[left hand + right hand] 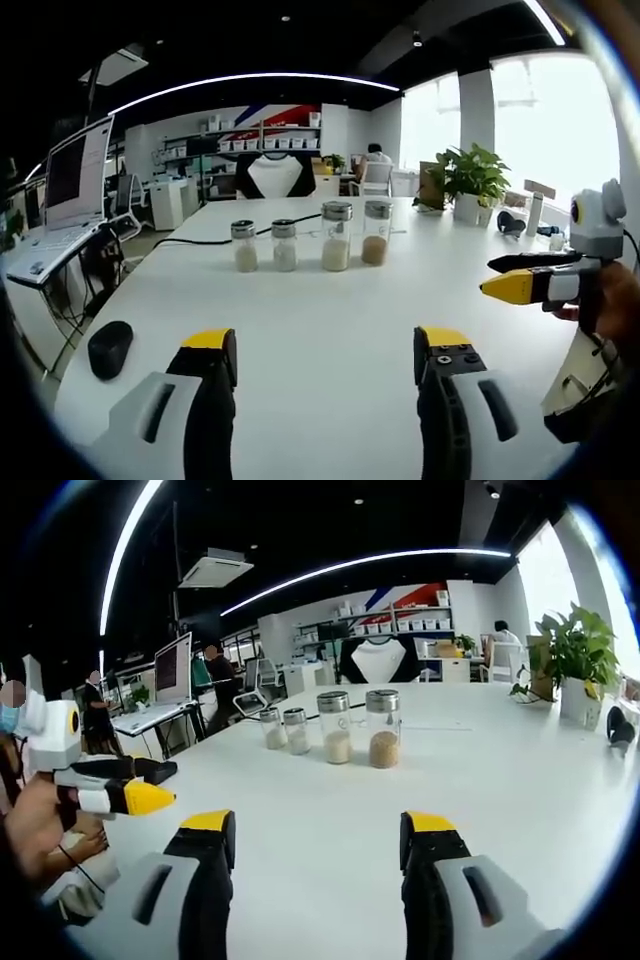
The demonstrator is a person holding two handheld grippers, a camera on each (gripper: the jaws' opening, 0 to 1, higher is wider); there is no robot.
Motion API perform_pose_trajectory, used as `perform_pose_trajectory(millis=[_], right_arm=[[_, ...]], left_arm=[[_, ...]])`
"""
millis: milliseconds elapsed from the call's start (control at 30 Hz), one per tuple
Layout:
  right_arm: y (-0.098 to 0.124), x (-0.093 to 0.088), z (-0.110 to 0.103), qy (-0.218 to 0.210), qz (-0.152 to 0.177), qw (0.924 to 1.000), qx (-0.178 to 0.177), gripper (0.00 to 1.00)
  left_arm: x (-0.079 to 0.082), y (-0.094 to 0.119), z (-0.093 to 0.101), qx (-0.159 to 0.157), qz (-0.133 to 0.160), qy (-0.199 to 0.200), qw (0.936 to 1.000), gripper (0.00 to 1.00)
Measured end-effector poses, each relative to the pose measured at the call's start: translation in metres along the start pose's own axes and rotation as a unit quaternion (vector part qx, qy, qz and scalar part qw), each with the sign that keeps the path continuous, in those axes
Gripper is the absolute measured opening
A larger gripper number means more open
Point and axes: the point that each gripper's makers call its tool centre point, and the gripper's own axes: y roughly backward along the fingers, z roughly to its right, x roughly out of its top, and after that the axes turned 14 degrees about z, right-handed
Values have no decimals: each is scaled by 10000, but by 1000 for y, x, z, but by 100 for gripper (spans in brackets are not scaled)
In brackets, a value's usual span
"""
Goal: Rotate the seasoning bottle until the label or dispensing opening points toward the visible target arrow and the bottle remains upright within the marked orientation range
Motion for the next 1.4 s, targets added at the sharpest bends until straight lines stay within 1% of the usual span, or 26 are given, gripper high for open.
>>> perform_pose_trajectory(millis=[267,467,633,833,900,967,1267,1400], right_arm=[[0,-3,2,-36,-23,10000,-29,65],[1,-6,4,-56,-44,10000,-52,65],[1,-9,7,-103,-62,9999,-67,64],[2,-11,9,-162,-69,9998,-75,63],[2,-13,10,-184,-86,9998,-74,62],[1,-15,12,-211,-91,9997,-86,62],[-1,-19,19,-283,-119,9995,-114,60],[-3,-21,23,-332,-135,9993,-135,59]], left_arm=[[-8,-4,-8,14,-2,15,10000,74],[-12,-8,-16,62,45,42,10000,72],[-19,-11,-23,120,-6,68,9999,71],[-22,-16,-31,176,-6,65,9998,68],[-22,-19,-34,198,16,60,9998,66],[-25,-24,-38,232,-21,47,9997,65],[-27,-46,-55,362,-70,10,9993,62],[-25,-57,-64,411,-69,14,9991,61]])
